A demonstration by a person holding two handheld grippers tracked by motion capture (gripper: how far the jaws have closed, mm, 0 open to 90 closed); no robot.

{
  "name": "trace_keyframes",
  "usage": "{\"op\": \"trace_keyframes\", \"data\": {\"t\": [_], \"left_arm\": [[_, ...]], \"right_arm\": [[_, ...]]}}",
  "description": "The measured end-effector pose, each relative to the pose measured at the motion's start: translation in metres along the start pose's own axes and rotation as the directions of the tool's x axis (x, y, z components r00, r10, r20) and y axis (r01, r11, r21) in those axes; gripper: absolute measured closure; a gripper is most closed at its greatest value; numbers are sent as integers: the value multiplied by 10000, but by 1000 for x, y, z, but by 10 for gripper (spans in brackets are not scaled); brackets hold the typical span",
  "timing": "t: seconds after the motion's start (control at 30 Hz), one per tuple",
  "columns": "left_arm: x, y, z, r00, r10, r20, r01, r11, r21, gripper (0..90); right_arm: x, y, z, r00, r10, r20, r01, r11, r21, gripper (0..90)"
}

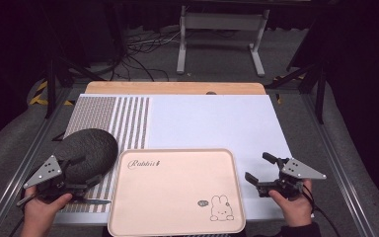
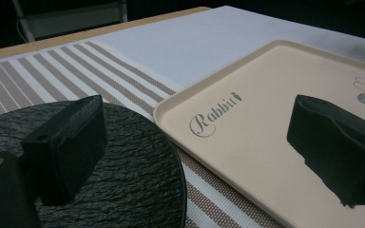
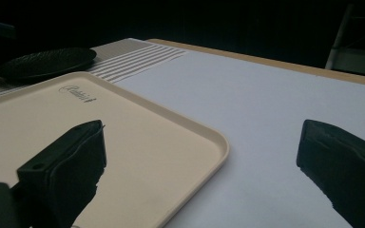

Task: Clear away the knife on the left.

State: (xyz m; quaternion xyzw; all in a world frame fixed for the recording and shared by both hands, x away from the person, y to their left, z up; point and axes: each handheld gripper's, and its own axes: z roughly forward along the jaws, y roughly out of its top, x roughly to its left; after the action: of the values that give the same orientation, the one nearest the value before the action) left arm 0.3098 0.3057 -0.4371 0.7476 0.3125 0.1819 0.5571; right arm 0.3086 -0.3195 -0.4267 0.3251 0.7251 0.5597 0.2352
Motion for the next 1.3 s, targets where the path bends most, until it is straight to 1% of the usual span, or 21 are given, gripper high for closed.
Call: {"op": "trace_keyframes", "data": {"t": [0.07, 0.13, 0.2, 0.37, 0.47, 0.6, 0.63, 0.67, 0.7, 0.73, 0.83, 0.87, 0.9, 1.0, 1.03, 1.17, 1.23, 1.27, 1.3], "left_arm": [[0, 1, -1, 9999, -101, -23, 101, 9999, -55, 76], [0, 2, -1, 9999, -50, -86, 50, 10000, 13, 76], [0, 3, 0, 9999, -96, -85, 96, 9999, 47, 76], [2, 7, 1, 10000, -76, -60, 76, 10000, -1, 75], [2, 7, 2, 10000, -4, -36, 5, 9999, 141, 75], [3, 6, 2, 9999, -121, 19, 121, 9997, 202, 72], [4, 7, 2, 9999, -95, 80, 93, 9996, 263, 73], [5, 10, 2, 9999, -3, 110, -2, 9990, 447, 73], [5, 12, 2, 9998, 173, 57, -176, 9977, 655, 73], [5, 15, 1, 9995, 319, 62, -323, 9957, 866, 75], [4, 22, -3, 9983, 516, 272, -547, 9907, 1248, 86], [4, 25, -5, 9974, 654, 316, -694, 9868, 1462, 89], [4, 26, -6, 9968, 718, 342, -763, 9847, 1570, 89], [6, 30, -10, 9940, 1003, 431, -1072, 9717, 2104, 88], [6, 31, -11, 9934, 1036, 503, -1122, 9685, 2221, 88], [8, 33, -12, 9918, 1151, 565, -1257, 9595, 2521, 87], [9, 35, -13, 9897, 1264, 670, -1402, 9504, 2776, 87], [9, 37, -12, 9882, 1356, 711, -1506, 9440, 2935, 88], [9, 39, -12, 9859, 1475, 789, -1650, 9352, 3134, 89]], "right_arm": [[1, 0, 0, 10000, -17, -26, 17, 10000, -10, 37], [1, -1, 0, 10000, -9, -26, 9, 10000, -9, 37], [0, -1, -1, 10000, -7, -25, 7, 10000, 10, 37], [0, -1, 0, 10000, 37, -37, -37, 10000, -4, 37], [1, -2, 2, 10000, 25, -53, -25, 10000, 58, 37], [1, -2, 2, 10000, 57, -60, -56, 10000, 71, 37], [1, -3, 2, 9999, 93, -52, -92, 9999, 85, 37], [1, -3, 2, 9999, 107, -48, -107, 9999, 81, 37], [1, -3, 3, 9999, 129, -58, -129, 9999, 73, 37], [1, -3, 3, 9999, 123, -72, -122, 9999, 87, 37], [1, -3, 4, 9999, 127, -72, -126, 9999, 118, 37], [1, -3, 5, 9999, 147, -66, -146, 9998, 141, 37], [0, -3, 5, 9998, 158, -78, -157, 9997, 164, 37], [-1, -4, 6, 9998, 191, -76, -190, 9997, 173, 38], [-1, -4, 7, 9997, 214, -67, -213, 9996, 178, 37], [-1, -5, 7, 9996, 263, -89, -261, 9995, 183, 38], [-2, -5, 7, 9996, 270, -97, -268, 9995, 181, 37], [-2, -5, 7, 9997, 245, -98, -243, 9995, 190, 37], [-2, -6, 7, 9997, 239, -102, -237, 9995, 198, 38]]}}
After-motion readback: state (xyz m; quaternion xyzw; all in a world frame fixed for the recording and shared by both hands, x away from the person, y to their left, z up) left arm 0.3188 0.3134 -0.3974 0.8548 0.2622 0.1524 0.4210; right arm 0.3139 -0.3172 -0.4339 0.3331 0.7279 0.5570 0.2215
